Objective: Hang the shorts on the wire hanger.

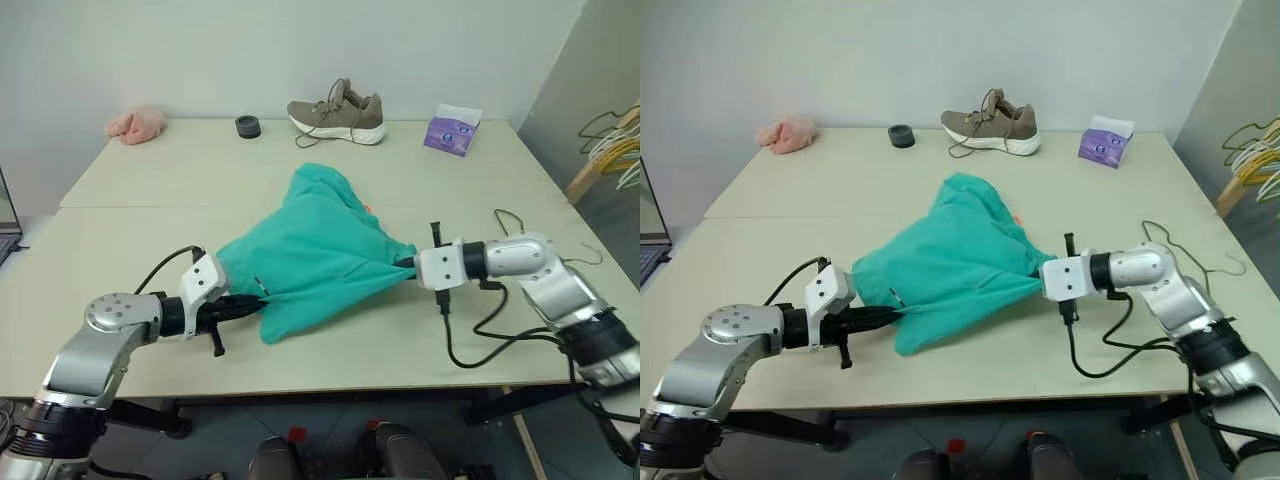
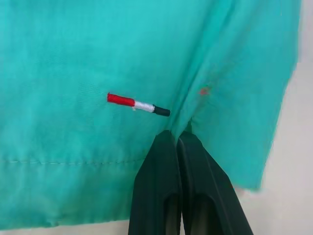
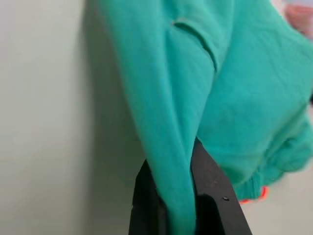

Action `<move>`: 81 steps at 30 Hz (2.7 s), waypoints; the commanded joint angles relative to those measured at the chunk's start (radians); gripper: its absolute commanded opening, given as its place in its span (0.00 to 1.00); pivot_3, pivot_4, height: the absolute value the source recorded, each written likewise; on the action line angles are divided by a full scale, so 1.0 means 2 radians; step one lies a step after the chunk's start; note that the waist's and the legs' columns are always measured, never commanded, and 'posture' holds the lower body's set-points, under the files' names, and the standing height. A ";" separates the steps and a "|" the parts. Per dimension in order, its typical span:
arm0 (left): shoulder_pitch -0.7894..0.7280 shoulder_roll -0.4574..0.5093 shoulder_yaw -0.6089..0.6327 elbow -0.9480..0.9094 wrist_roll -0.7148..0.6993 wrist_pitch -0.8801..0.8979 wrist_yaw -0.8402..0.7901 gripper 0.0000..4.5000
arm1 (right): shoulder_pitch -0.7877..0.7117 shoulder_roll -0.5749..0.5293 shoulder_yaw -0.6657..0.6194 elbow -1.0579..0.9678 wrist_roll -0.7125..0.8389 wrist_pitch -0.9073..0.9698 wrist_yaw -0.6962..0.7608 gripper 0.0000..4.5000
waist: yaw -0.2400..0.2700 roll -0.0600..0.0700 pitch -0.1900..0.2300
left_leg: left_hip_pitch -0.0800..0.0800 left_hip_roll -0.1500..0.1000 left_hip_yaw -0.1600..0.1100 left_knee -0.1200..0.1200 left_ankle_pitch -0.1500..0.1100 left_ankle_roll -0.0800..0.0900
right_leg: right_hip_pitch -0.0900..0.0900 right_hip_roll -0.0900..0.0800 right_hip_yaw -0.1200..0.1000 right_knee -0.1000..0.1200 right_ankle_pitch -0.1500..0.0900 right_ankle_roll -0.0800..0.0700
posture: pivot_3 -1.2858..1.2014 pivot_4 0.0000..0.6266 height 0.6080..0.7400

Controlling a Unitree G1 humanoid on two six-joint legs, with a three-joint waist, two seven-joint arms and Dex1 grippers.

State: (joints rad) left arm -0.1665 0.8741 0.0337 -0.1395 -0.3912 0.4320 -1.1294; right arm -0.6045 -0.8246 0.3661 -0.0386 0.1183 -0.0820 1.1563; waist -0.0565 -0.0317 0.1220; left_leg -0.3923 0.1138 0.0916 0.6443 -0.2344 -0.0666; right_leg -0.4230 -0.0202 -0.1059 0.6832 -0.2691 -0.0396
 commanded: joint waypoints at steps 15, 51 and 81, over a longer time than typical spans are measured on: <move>-0.321 -0.072 -0.021 0.267 0.086 -0.086 0.099 0.00 | -0.268 0.107 -0.014 0.278 -0.058 0.071 -0.122 0.00 | -0.004 -0.001 0.000 | 0.002 -0.002 -0.001 0.001 0.000 0.000 | 0.000 0.000 0.002 0.004 0.000 -0.001 | 0.47 0.11 1.00; 0.068 0.082 0.011 0.027 0.051 -0.090 0.017 0.00 | 0.026 0.063 0.049 -0.031 -0.135 -0.061 -0.072 0.00 | -0.012 -0.002 -0.001 | 0.007 -0.001 0.010 0.000 0.000 -0.003 | -0.008 0.001 0.015 0.015 -0.002 0.002 | 0.49 0.14 1.00; 0.114 0.120 0.063 -0.009 0.049 -0.044 -0.029 0.76 | 0.088 0.067 0.015 -0.194 0.011 0.227 0.058 1.00 | -0.011 -0.005 -0.002 | 0.006 -0.001 0.009 0.000 -0.001 -0.003 | -0.008 0.001 0.014 0.014 -0.003 -0.001 | 0.49 0.14 1.00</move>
State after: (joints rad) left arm 0.0795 1.0934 0.1111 -0.1549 -0.2903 0.3620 -1.1890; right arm -0.4132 -0.6882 0.4412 -0.3903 0.0846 0.3458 1.2624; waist -0.0791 -0.0416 0.1176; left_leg -0.3804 0.1116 0.1096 0.6441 -0.2360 -0.0725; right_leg -0.4398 -0.0184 -0.0781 0.7114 -0.2753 -0.0414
